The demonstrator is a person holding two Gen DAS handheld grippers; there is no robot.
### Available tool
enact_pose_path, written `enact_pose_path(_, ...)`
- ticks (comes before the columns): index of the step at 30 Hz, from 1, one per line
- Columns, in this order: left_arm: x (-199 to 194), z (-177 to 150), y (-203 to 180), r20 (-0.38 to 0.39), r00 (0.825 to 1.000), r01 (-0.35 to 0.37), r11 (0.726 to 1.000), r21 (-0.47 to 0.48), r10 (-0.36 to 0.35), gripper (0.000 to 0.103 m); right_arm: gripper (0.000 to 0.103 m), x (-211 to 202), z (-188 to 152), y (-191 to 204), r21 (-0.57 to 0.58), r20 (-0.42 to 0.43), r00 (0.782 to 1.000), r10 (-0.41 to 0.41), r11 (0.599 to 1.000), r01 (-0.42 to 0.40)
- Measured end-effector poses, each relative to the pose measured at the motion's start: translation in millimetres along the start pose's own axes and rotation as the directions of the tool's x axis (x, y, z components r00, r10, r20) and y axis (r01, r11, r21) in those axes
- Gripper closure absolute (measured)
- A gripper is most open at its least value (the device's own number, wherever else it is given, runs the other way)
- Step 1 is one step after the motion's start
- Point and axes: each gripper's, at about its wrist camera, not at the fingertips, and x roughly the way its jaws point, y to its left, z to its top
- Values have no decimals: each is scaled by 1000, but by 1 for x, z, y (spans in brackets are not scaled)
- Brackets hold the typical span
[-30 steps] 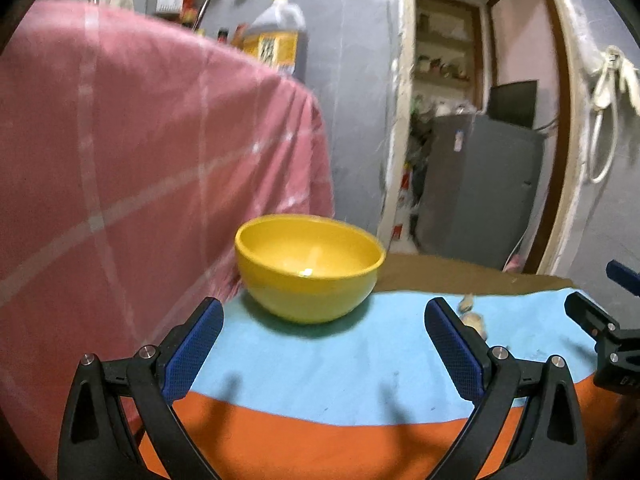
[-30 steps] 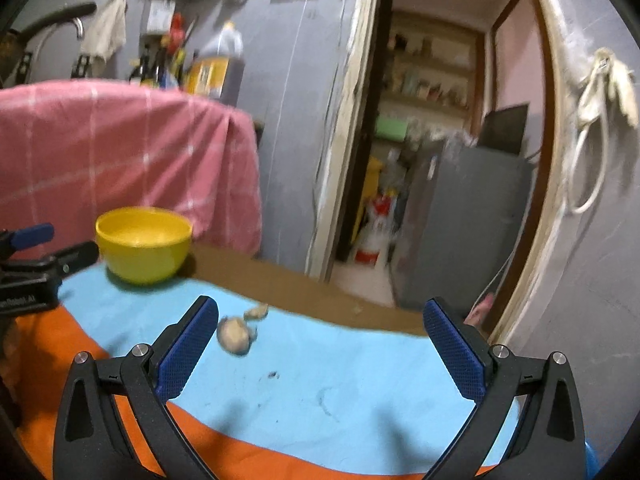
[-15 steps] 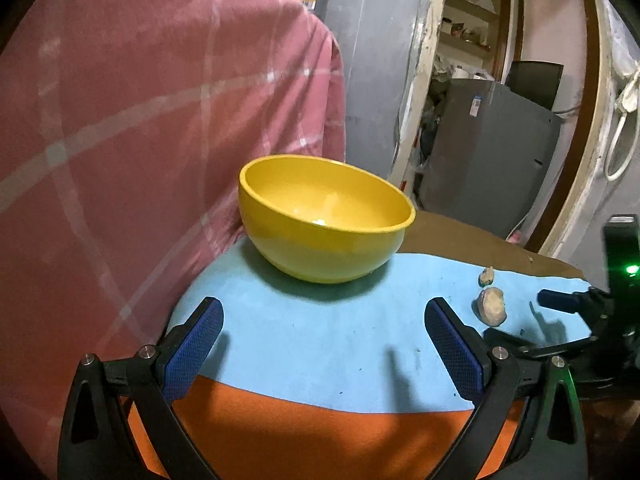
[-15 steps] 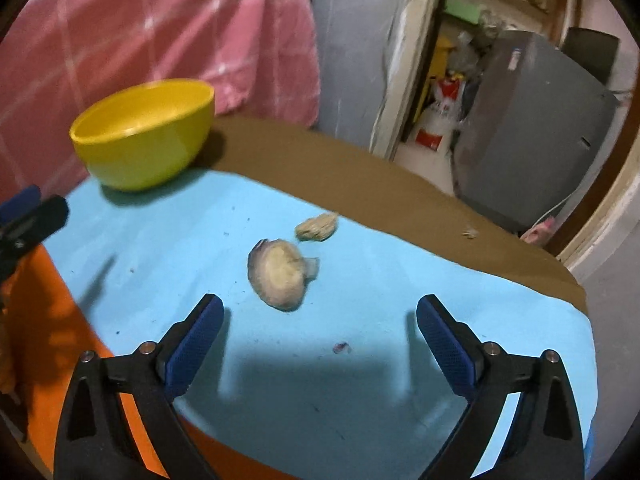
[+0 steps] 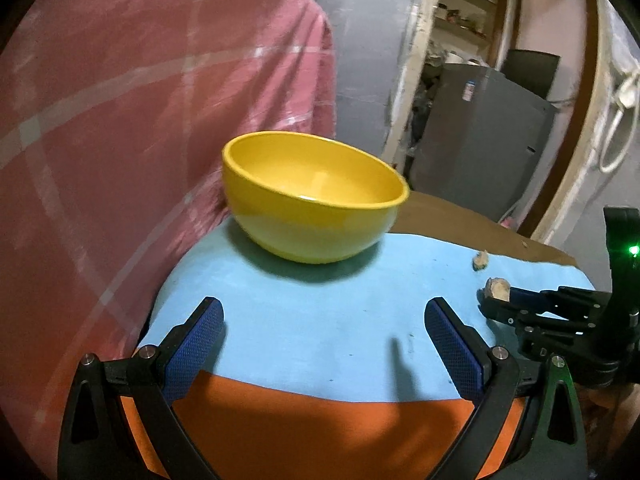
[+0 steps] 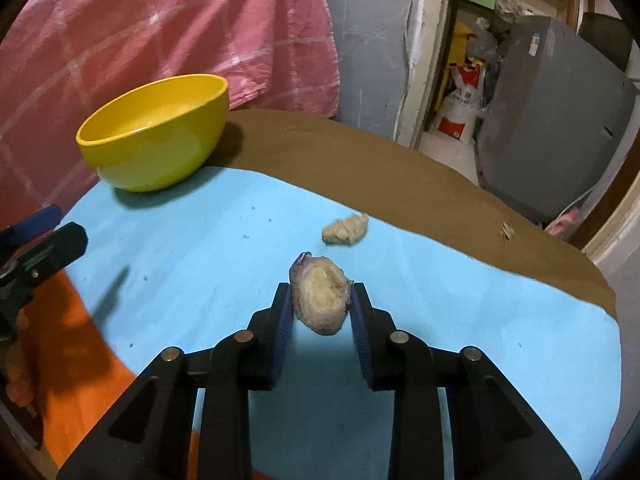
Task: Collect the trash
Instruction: 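Grasp the round brown lump with the right tool while the left grasps the small tan lump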
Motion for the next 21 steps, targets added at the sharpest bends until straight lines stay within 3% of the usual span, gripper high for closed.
enact_pose_path(4, 2, -2, -13, -9, 1000, 5, 998, 60, -4, 4, 76, -11, -14, -7, 10, -16, 1000, -24, 1000, 24)
enact_pose_path(12, 22, -4, -48, -80, 997, 36, 979, 200, -21, 4, 76, -48, -53, -49, 209, 56, 993, -103, 974, 90)
enact_pose_path(16, 36, -3, -67, -128, 991, 64, 962, 264, -31, 4, 76, -54, -66, -67, 324, 107, 989, -98, 944, 59)
enact_pose_path(21, 49, 0, -92, -147, 987, 105, 937, 333, -58, 5, 76, -51, -63, -75, 347, 119, 991, -65, 938, 19)
